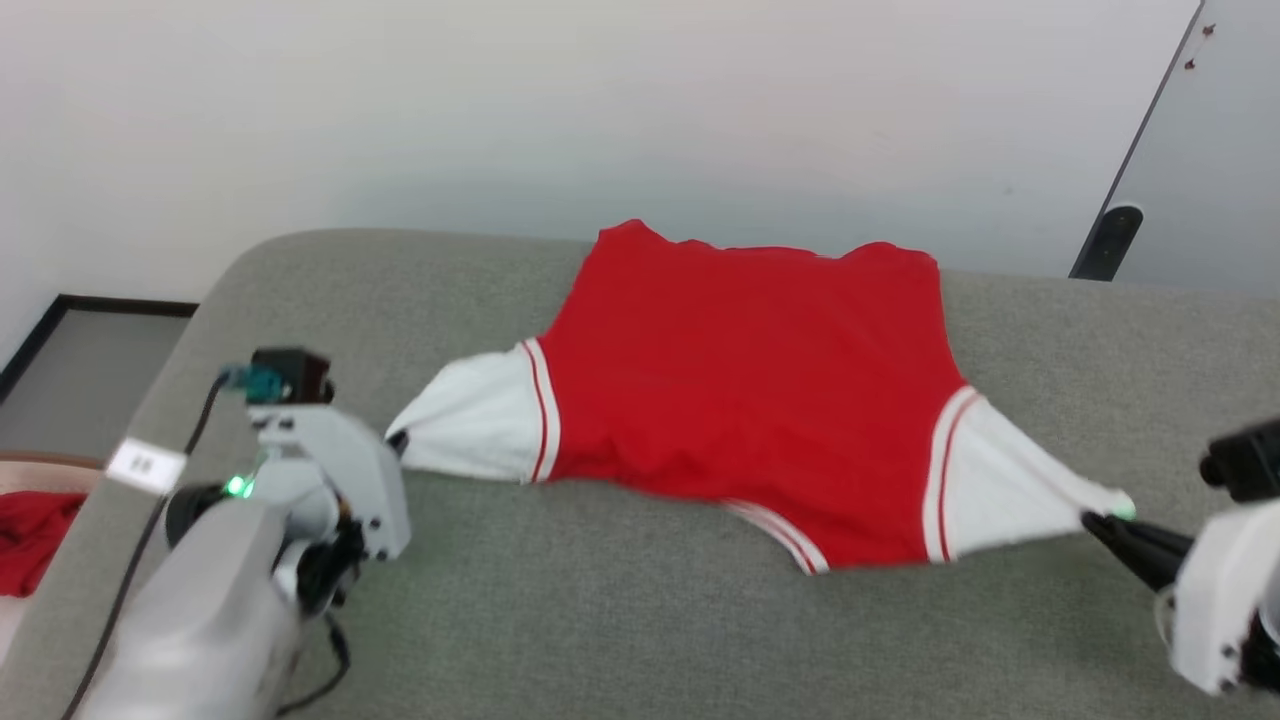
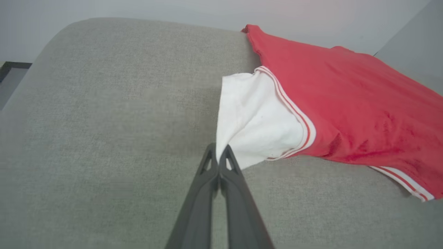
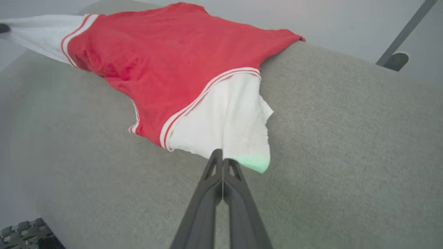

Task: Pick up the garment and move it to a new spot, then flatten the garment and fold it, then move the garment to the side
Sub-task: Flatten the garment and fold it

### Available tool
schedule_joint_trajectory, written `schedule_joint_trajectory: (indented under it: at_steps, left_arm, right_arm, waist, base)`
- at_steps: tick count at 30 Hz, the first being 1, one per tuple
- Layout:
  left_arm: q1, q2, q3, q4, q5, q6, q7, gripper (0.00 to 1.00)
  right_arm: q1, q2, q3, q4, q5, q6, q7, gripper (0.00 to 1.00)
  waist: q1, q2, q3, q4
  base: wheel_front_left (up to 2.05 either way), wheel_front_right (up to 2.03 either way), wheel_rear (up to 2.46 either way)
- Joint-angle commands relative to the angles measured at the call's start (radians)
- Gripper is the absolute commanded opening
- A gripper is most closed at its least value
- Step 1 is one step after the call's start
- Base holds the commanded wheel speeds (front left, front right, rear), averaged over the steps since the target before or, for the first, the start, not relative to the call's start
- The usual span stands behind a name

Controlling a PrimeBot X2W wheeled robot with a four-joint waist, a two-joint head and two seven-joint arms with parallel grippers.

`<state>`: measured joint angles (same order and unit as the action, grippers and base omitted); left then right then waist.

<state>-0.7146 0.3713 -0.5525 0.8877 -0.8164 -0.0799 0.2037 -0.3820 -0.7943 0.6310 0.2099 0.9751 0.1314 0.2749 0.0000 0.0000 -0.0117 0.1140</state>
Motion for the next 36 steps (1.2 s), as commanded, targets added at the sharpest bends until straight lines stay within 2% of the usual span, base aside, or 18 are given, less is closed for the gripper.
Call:
schedule_joint_trajectory:
  at_steps: [1,5,9,14,17,19,20,23,26,29,33,34,35,36]
  left_arm:
    - [0.056,0.026,0.014,-0.064,-0.017,0.024,0.017,0.00]
    - [0.219,0.112,0.041,-0.317,-0.050,0.125,0.090,0.00]
    - [0.416,0.200,0.081,-0.652,-0.093,0.277,0.176,0.00]
    - [0.635,0.295,0.115,-1.021,-0.114,0.471,0.261,0.00]
    - [0.741,0.329,0.133,-1.172,-0.128,0.568,0.298,0.00]
    - [0.792,0.351,0.147,-1.249,-0.131,0.616,0.312,0.00]
    - [0.792,0.351,0.147,-1.249,-0.131,0.616,0.312,0.00]
    - [0.852,0.369,0.162,-1.331,-0.138,0.669,0.324,0.00]
    - [0.876,0.372,0.180,-1.368,-0.144,0.688,0.314,0.00]
    - [0.873,0.360,0.184,-1.358,-0.145,0.677,0.299,0.00]
    - [0.843,0.339,0.166,-1.319,-0.143,0.640,0.285,0.00]
    - [0.837,0.336,0.161,-1.307,-0.139,0.634,0.282,0.00]
    - [0.830,0.329,0.156,-1.298,-0.137,0.628,0.280,0.00]
    - [0.821,0.321,0.152,-1.290,-0.136,0.623,0.277,0.00]
  right_arm:
    - [0.038,-0.027,-0.017,-0.039,0.011,-0.001,0.021,0.00]
    - [0.135,-0.084,-0.066,-0.128,0.055,-0.001,0.084,0.00]
    - [0.222,-0.131,-0.117,-0.198,0.073,-0.001,0.145,0.00]
    - [0.333,-0.155,-0.195,-0.250,0.096,-0.001,0.224,0.00]
    - [0.403,-0.161,-0.244,-0.276,0.107,-0.001,0.281,0.00]
    - [0.447,-0.158,-0.285,-0.287,0.112,-0.001,0.319,0.00]
    - [0.447,-0.158,-0.285,-0.287,0.112,-0.001,0.319,0.00]
    - [0.513,-0.141,-0.354,-0.309,0.105,-0.001,0.371,0.00]
    - [0.562,-0.111,-0.415,-0.334,0.082,-0.001,0.420,0.00]
    - [0.579,-0.064,-0.463,-0.348,0.020,-0.001,0.461,0.00]
    - [0.556,0.018,-0.495,-0.351,-0.066,-0.001,0.515,0.00]
    - [0.551,0.039,-0.501,-0.349,-0.086,-0.001,0.529,0.06]
    - [0.546,0.060,-0.506,-0.350,-0.103,-0.001,0.543,0.36]
    - [0.541,0.077,-0.513,-0.351,-0.120,-0.001,0.557,0.49]
  waist:
    - [0.0000,0.0000,-0.002,0.000]
    - [0.0000,0.0000,0.000,-0.003]
    - [0.0000,0.0000,0.012,-0.002]
    - [0.0000,0.0000,0.031,0.004]
    - [0.0000,0.0000,0.039,0.004]
    - [0.0000,0.0000,0.046,0.003]
    - [0.0000,0.0000,0.046,0.003]
    - [0.0000,0.0000,0.055,0.003]
    - [0.0000,0.0000,0.066,0.000]
    - [0.0000,0.0000,0.077,-0.005]
    - [0.0000,0.0000,0.091,-0.014]
    - [0.0000,0.0000,0.093,-0.016]
    - [0.0000,0.0000,0.096,-0.018]
    - [0.0000,0.0000,0.099,-0.020]
  base:
    - [0.00,0.00,0.00]
    - [0.00,0.00,0.00]
    - [0.00,0.00,0.00]
    - [0.00,0.00,0.00]
    - [0.00,0.00,0.00]
    - [0.00,0.00,0.00]
    - [0.00,0.00,0.00]
    - [0.00,0.00,0.00]
    - [0.00,0.00,0.00]
    - [0.00,0.00,0.00]
    - [0.00,0.00,0.00]
    - [0.00,0.00,0.00]
    - [0.00,0.00,0.00]
    - [0.00,0.00,0.00]
